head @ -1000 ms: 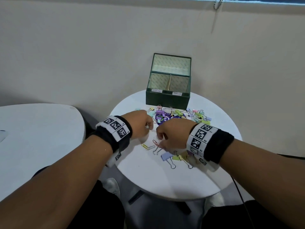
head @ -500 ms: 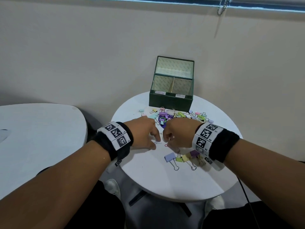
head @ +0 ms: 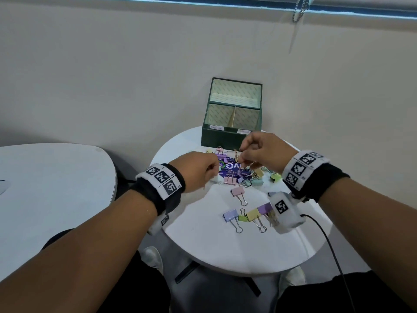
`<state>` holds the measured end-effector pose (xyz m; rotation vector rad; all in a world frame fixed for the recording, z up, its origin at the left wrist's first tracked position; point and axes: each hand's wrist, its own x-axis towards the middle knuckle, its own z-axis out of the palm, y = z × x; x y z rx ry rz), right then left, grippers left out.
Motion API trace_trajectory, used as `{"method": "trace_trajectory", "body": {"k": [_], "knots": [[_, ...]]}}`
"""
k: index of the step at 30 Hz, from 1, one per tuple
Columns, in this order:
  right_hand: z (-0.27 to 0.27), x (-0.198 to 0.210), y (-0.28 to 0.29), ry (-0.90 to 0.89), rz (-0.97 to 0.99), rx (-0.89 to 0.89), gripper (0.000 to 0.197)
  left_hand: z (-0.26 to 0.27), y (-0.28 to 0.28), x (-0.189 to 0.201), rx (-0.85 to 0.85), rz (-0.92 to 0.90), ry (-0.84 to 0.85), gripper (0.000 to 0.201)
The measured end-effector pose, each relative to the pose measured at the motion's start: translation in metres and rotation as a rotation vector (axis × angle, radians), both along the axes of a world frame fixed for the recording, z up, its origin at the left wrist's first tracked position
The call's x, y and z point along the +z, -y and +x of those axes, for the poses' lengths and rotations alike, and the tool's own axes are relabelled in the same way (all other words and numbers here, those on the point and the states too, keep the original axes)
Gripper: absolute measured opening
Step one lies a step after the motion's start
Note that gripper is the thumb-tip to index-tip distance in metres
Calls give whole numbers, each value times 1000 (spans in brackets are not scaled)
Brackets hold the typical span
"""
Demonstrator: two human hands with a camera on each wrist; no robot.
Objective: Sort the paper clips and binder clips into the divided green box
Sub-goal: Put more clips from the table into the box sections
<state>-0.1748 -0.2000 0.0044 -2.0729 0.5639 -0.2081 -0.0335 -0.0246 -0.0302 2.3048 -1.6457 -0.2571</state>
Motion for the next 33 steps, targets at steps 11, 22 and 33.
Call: {"method": "trace_trajectory", "body": {"k": [11,22,33], "knots": [[-28,2,39,-263,-356,-15,21,-3,4,3,71,0,-34,11],[16,8,74,63,-268,-317,11,31,86,56,264,-308,-593,18],[41,-1,89,131,-263,-297,19,44,154,53,302,-255,-769,19]]}}
